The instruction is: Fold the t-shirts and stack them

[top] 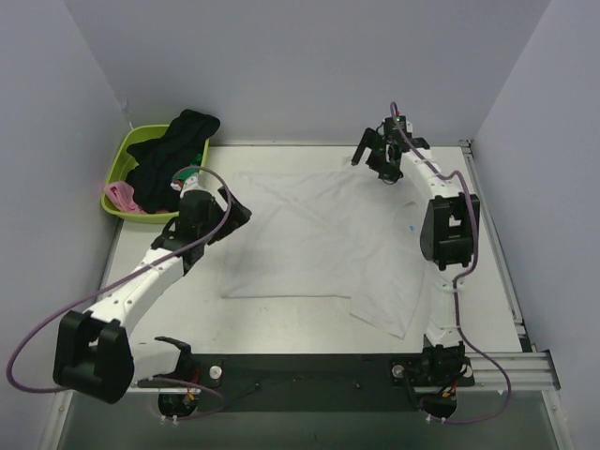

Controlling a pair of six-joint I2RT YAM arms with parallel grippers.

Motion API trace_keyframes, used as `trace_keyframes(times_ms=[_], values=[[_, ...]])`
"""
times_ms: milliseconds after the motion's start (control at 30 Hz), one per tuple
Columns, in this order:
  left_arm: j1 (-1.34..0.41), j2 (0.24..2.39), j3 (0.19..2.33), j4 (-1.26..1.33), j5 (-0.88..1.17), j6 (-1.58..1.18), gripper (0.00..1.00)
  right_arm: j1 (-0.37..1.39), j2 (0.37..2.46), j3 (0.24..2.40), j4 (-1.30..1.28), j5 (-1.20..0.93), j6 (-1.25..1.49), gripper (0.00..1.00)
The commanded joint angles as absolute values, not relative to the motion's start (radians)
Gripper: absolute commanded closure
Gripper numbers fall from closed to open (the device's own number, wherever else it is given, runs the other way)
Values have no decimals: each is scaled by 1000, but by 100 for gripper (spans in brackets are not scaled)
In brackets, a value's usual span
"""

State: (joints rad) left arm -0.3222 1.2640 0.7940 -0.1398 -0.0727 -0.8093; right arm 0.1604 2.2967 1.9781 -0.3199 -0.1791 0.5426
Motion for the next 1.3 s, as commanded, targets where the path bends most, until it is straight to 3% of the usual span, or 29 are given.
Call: trace_keyframes(times_ms=[0,100,367,567,967,1267], values=[[-330,1094,842,-248,-75,-736,3,230,1885,1866,-328,31,433,0],[-333,985,766,-352,-58,-733,3,336,1667,1668,-333,209,390,0],[-334,789,497,-494,-125,-848,7,445,1132,1067,-365,167,557,2],[-336,831,417,-517,-170,-913,11,594,859,917,-459,273,600,2],[-342,1023,342,-331,-133,-971,15,692,773,828,-551,333,658,2],[-356,931,348,-440,-117,-979,31,704,792,834,-552,334,666,3]])
